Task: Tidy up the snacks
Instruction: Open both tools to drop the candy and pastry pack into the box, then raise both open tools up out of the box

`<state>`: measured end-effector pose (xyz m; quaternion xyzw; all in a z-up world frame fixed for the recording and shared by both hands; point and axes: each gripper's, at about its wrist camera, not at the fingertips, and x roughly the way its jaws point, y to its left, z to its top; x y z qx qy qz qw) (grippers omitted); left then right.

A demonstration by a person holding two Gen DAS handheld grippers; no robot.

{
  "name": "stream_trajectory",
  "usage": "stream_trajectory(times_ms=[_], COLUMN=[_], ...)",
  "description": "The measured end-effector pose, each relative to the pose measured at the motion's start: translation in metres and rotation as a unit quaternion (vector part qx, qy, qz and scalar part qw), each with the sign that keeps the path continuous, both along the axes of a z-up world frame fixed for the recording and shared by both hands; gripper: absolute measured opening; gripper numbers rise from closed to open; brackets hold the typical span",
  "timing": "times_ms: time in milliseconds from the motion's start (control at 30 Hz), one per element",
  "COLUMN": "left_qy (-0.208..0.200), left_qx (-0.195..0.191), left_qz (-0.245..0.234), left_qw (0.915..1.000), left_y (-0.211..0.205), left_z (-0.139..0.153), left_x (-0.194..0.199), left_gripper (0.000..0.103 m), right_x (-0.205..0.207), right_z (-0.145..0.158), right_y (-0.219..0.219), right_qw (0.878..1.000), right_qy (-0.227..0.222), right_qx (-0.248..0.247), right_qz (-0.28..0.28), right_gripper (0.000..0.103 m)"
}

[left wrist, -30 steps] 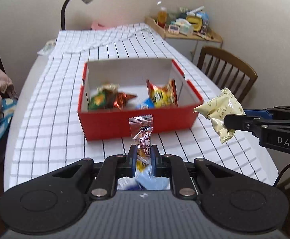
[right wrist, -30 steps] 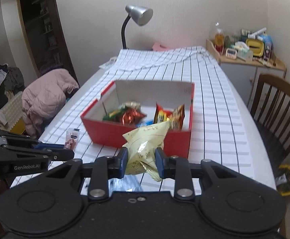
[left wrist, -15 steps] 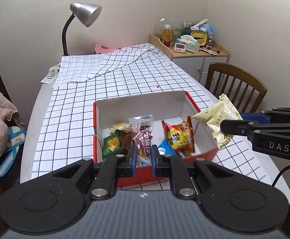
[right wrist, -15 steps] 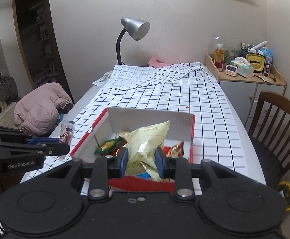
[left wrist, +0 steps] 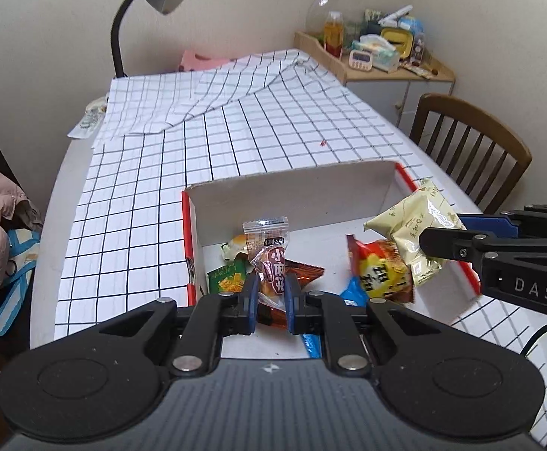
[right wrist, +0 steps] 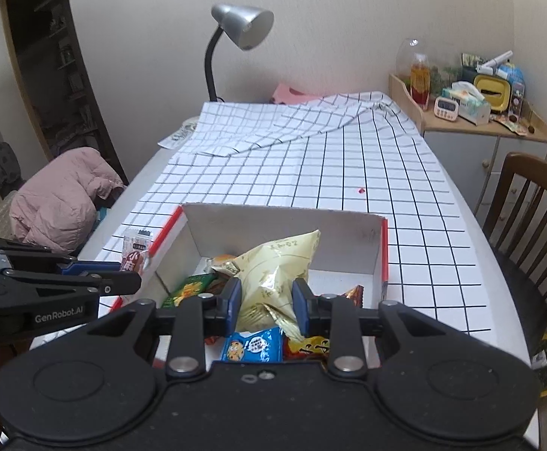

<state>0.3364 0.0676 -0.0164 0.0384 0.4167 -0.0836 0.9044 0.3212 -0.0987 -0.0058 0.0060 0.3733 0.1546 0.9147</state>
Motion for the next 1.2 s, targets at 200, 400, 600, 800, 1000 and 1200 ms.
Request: stream_trajectory(times_ms=[200, 400, 600, 800, 1000, 1200], left_qy=[0.019, 0.042, 0.064, 0.091, 0.106, 0.106], left_qx=[0.011, 0.012, 0.019, 0.027, 0.029, 0.028], left_qz=[-0.011, -0.018, -0.032, -0.043, -0.047, -0.047], left_qw=[0.9997, 0.9989, 0.9972, 0.9946, 0.9928, 0.9928], left_y=[0.001, -0.002, -0.007, -0.009, -0.010, -0.012], left_z=[-0.022, -0.041, -0.058, -0.078, -0.089, -0.090], left_x=[0.025, 0.044, 0.054, 0.060, 0.062, 0.060], left_gripper=[0.014, 0.014, 0.014, 0.014, 0.014, 0.014], right_x=[0.021, 0.035, 0.044, 0.045, 0.042, 0.037], right_z=[-0.023, -0.041, -0.057, -0.069, -0.077, -0.079], right_y=[0.011, 0.026, 0.033, 0.033, 0.028, 0.025], right_qw=[1.000, 0.998, 0.996, 0.995, 0.994, 0.993], right_qy=[0.025, 0.047, 0.068, 0.088, 0.101, 0.105], right_qx=[-0.015, -0.033, -0.045, -0.047, -0.044, -0.045], right_qz=[0.003, 0.019, 0.030, 0.032, 0.025, 0.015], right_gripper=[0.028, 0.026, 0.015, 0.019, 0.024, 0.029])
